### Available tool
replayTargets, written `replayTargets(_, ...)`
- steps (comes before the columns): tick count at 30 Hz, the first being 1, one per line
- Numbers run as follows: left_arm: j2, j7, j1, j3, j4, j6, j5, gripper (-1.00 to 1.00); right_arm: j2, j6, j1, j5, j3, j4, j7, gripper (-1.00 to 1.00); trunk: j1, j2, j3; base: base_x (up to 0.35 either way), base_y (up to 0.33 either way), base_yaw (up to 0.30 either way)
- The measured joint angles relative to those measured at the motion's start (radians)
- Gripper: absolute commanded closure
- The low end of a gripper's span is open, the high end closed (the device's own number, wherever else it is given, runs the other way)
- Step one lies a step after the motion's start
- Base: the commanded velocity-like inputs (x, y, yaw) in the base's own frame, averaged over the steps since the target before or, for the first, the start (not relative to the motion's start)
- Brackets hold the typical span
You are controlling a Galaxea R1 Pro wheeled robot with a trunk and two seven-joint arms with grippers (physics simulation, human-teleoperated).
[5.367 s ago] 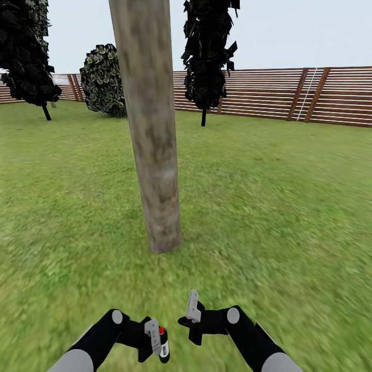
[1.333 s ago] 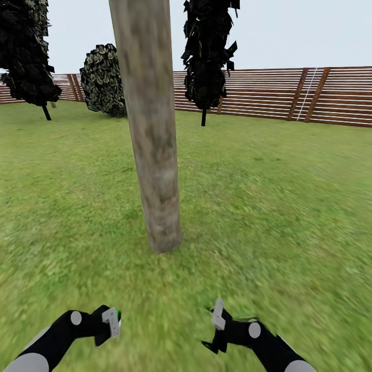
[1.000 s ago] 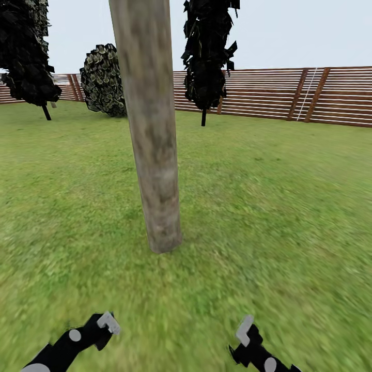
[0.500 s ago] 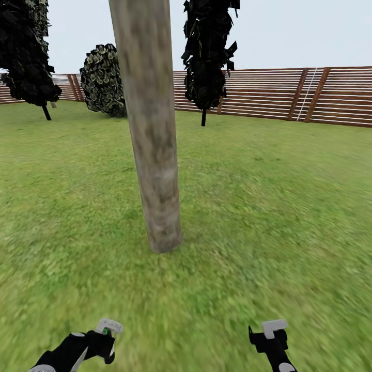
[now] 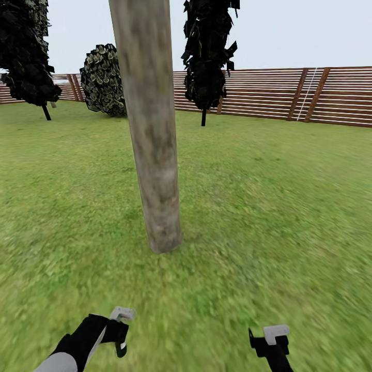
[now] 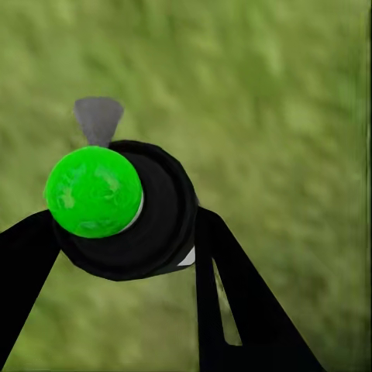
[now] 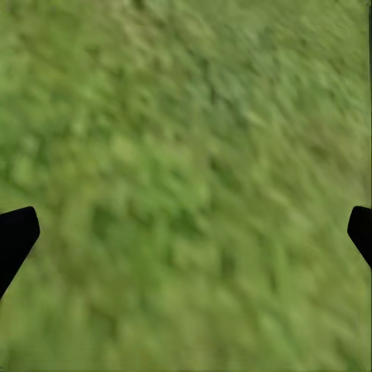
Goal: In the garden, pick up the pesticide atomizer on the floor and spray pesticide onto both trees until each tree trunk is fully covered.
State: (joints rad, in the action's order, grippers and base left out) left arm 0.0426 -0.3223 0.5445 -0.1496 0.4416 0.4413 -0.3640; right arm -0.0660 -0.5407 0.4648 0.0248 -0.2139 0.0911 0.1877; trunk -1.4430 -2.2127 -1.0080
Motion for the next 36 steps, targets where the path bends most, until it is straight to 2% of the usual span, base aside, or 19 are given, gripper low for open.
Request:
replayTargets(5,-0.010,-0.003,0.003,-0.001,0.033,0.046,0.002,1.00,0.006,-0.017,-0.005,-0.002,-0.001,-0.002,-0.002,-1.00,0.000,0.000,0.000,0.000,0.000,0.000)
replayTargets(14,-0.009,-0.006,0.003,-0.001,0.057,0.052,0.001,1.00,0.012,-0.017,-0.015,-0.002,-0.003,-0.056,-0.006,-1.00,0.000,0.000,0.000,0.240,-0.066,0.000)
replayTargets(19,-0.010,-0.007,0.003,-0.004,0.134,0.062,0.004,1.00,0.012,-0.017,-0.044,-0.002,-0.003,-0.058,-0.006,-1.00,0.000,0.000,0.000,0.250,-0.178,0.000)
replayTargets(22,-0.014,-0.008,0.003,-0.005,0.181,0.117,0.004,1.00,0.012,-0.017,-0.051,-0.003,-0.003,-0.059,-0.006,-1.00,0.000,0.000,0.000,0.091,-0.126,0.000)
replayTargets(26,-0.022,-0.009,0.003,-0.004,0.221,0.137,0.006,1.00,0.012,-0.016,-0.056,-0.004,-0.003,-0.060,-0.007,-1.00,0.000,0.000,0.000,0.014,-0.020,0.000)
replayTargets(27,-0.051,-0.019,0.021,-0.003,0.314,0.245,0.010,1.00,0.012,-0.015,-0.063,-0.004,-0.003,-0.060,-0.007,-1.00,0.000,0.000,0.000,0.000,0.000,0.000)
replayTargets(28,-0.052,-0.023,0.096,-0.004,0.331,0.248,0.007,1.00,0.012,-0.015,-0.064,-0.004,-0.003,-0.060,-0.007,-1.00,0.000,0.000,0.000,0.000,0.000,0.000)
replayTargets(29,-0.053,-0.029,0.112,-0.003,0.332,0.250,0.008,1.00,0.012,-0.015,-0.064,-0.004,-0.003,-0.060,-0.007,-1.00,0.000,0.000,0.000,0.000,0.000,0.000)
replayTargets(31,-0.057,-0.032,0.097,-0.001,0.331,0.251,0.004,1.00,0.012,-0.015,-0.065,-0.004,-0.003,-0.060,-0.007,-1.00,0.000,0.000,0.000,0.000,0.000,0.000)
replayTargets(32,-0.085,-0.040,0.141,-0.003,0.331,0.256,0.009,1.00,0.028,-0.019,-0.066,-0.006,-0.004,-0.044,-0.007,-1.00,0.000,0.000,0.000,0.000,0.000,0.000)
replayTargets(33,-0.078,-0.040,0.163,-0.006,0.333,0.269,0.003,1.00,0.028,-0.019,-0.066,-0.004,0.000,-0.044,-0.007,-1.00,0.000,0.000,0.000,0.000,0.000,0.000)
replayTargets(34,-0.058,-0.040,0.165,-0.008,0.333,0.278,-0.008,1.00,0.027,-0.019,-0.066,-0.004,-0.002,-0.044,-0.007,-1.00,0.000,0.000,0.000,0.000,0.000,0.000)
replayTargets(35,-0.038,-0.043,0.167,-0.012,0.333,0.284,-0.006,1.00,0.027,-0.019,-0.066,-0.004,-0.002,-0.044,-0.007,-1.00,0.000,0.000,0.000,0.000,0.000,0.000)
replayTargets(36,-0.028,-0.048,0.167,-0.011,0.333,0.288,0.000,1.00,0.026,-0.019,-0.066,-0.004,-0.002,-0.044,-0.007,-1.00,0.000,0.000,0.000,0.000,0.000,0.000)
